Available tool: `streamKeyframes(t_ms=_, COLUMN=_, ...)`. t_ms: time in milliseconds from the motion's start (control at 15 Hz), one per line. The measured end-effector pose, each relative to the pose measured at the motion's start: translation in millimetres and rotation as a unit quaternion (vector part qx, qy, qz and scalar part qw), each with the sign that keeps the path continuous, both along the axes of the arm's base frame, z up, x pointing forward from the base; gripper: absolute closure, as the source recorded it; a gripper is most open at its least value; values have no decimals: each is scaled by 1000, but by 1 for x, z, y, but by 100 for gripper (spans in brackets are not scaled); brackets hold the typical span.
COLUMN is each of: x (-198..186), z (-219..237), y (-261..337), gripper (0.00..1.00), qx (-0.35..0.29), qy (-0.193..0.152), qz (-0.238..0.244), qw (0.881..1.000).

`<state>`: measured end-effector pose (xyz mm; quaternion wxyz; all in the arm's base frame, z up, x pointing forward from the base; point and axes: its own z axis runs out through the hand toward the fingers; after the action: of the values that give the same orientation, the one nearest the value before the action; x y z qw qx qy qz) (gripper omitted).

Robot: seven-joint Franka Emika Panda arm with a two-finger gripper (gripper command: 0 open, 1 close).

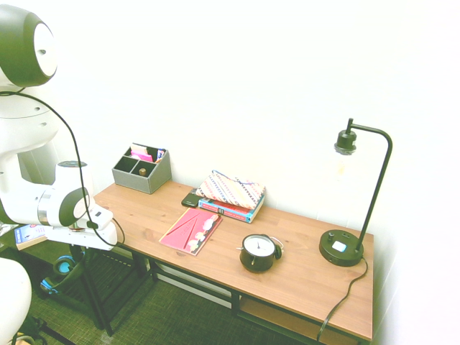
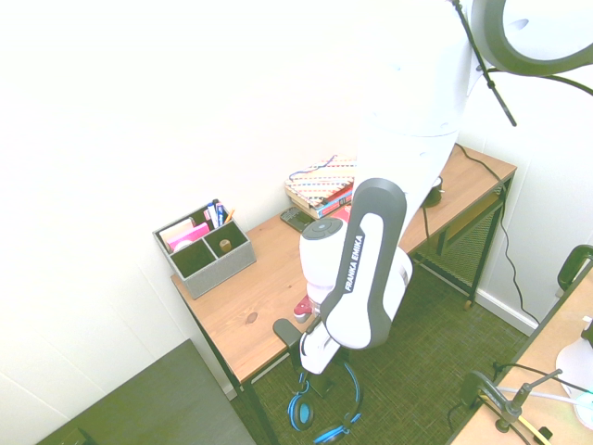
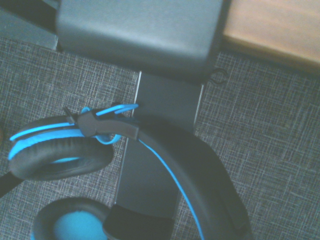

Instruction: Hang the headphone

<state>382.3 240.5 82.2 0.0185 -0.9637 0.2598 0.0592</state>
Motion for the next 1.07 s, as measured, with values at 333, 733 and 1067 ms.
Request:
streamKeyframes(t_ms=333, x=17, z=23, y=-5, gripper=0, qx=14, qy=-9, qz=3, qw=1000)
streamKeyframes(t_ms=733, x=43, z=119, y=-15, gripper=0, qx=39, qy=-30, qz=-2, qw=999)
streamKeyframes(t_ms=1067, x=74, z=249, y=-117, gripper=0, qx=-20, qy=-80, qz=-18, qw=996)
